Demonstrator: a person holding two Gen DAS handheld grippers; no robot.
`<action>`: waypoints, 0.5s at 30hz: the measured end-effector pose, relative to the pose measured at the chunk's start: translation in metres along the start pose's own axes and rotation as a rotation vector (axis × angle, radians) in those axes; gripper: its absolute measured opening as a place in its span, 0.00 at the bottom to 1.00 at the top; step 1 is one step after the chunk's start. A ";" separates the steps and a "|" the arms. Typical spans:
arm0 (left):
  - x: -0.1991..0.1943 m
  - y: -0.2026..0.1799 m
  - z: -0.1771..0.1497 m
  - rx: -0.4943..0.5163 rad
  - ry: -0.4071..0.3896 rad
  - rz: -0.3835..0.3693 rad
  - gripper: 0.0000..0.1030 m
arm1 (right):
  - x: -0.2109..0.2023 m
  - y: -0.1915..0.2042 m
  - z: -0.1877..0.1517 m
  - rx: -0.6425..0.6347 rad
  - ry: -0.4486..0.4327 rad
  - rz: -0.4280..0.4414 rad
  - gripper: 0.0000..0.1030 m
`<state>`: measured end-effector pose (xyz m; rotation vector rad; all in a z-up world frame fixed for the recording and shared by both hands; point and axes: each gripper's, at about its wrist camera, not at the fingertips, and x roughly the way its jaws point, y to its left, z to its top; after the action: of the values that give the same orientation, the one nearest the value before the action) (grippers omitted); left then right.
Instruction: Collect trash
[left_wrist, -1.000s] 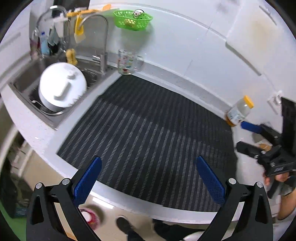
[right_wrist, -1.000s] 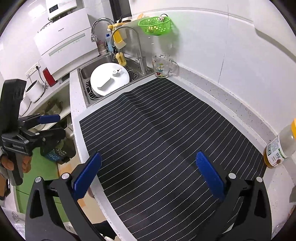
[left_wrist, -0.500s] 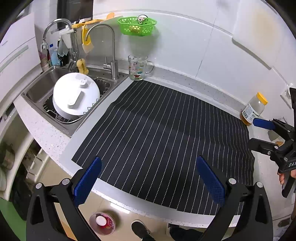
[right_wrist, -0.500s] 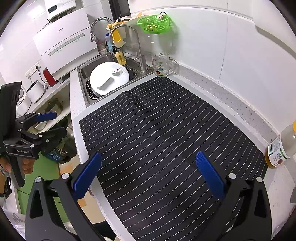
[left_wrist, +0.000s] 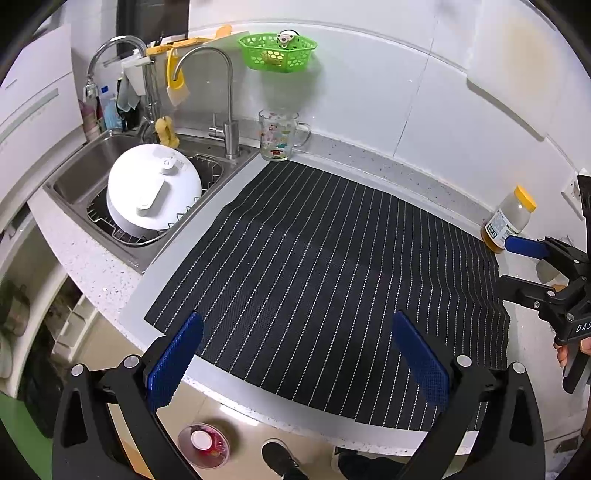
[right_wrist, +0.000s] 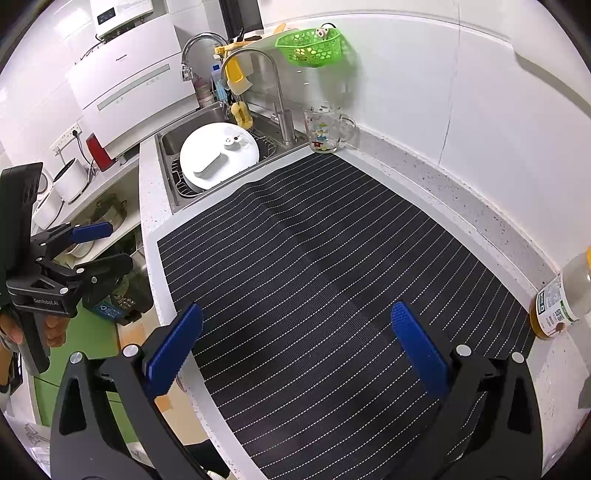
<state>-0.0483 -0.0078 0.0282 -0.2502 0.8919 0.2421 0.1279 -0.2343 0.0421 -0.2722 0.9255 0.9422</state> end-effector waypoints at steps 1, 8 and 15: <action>0.000 0.000 0.000 0.001 0.002 0.001 0.95 | 0.000 0.000 0.000 0.001 0.000 0.000 0.97; 0.002 0.001 0.001 0.000 0.006 0.004 0.95 | 0.000 0.001 0.000 0.000 0.000 -0.001 0.97; 0.004 0.001 0.002 0.003 0.007 0.001 0.95 | 0.002 -0.002 0.002 -0.001 0.004 0.000 0.97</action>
<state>-0.0447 -0.0056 0.0267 -0.2483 0.8997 0.2409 0.1306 -0.2334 0.0412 -0.2745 0.9289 0.9426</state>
